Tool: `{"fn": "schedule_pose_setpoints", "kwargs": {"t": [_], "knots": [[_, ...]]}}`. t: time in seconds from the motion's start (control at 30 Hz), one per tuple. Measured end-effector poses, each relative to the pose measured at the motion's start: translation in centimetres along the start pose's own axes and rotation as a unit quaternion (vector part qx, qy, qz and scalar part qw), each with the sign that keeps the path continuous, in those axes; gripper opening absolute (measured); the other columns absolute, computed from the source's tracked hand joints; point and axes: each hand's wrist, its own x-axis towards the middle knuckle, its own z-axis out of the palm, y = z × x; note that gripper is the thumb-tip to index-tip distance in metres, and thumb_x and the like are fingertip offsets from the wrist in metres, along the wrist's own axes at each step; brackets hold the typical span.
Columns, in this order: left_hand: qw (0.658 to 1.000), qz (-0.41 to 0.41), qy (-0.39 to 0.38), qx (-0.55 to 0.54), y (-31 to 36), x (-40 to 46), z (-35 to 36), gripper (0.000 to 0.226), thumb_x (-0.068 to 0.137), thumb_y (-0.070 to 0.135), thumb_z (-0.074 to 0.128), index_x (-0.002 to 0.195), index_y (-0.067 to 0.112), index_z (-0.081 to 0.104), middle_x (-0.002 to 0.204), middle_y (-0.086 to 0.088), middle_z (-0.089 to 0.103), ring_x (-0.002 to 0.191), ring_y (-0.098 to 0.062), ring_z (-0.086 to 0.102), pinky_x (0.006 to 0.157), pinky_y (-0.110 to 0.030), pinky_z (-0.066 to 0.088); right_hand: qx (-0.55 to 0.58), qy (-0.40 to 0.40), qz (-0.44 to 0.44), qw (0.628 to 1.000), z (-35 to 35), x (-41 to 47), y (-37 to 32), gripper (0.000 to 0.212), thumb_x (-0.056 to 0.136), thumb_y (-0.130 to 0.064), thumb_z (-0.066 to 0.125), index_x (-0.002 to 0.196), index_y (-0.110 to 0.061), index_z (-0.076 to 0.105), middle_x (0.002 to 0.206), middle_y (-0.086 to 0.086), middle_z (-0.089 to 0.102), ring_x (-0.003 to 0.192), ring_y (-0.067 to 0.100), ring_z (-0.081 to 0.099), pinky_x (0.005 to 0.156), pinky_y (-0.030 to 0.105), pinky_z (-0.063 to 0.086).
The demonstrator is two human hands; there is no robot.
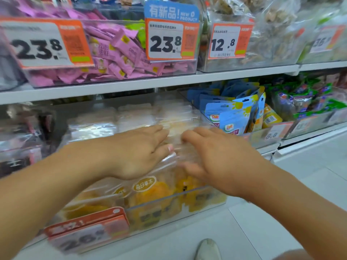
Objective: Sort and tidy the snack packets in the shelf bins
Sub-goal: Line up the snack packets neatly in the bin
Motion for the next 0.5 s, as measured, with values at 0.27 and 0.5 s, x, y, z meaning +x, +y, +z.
{"fn": "schedule_pose_setpoints", "kwargs": {"t": [0.27,0.5], "knots": [[0.983,0.046,0.139,-0.108,-0.6,-2.0,0.8,0.065,0.101,0.059,0.028,0.158,0.029,0.022,0.159,0.009,0.032,0.145,-0.010,0.029,0.120,-0.035,0.025,0.144,0.092,-0.039,0.985,-1.2,-0.5,-2.6,0.050,0.079,-0.039,0.050,0.128,-0.032,0.050,0.126,-0.011,0.050,0.117,0.013,0.049,0.101,0.031,0.040],[0.958,-0.007,0.261,-0.121,-5.8,-12.1,-0.4,0.040,0.088,0.042,0.046,0.119,0.027,0.066,0.117,0.009,0.067,0.111,-0.011,0.060,0.095,-0.037,0.049,0.267,0.259,-0.156,0.915,-2.0,2.4,-14.0,0.023,0.084,-0.019,0.059,0.105,-0.026,0.067,0.100,-0.011,0.065,0.092,0.009,0.059,0.082,0.032,0.048]]}}
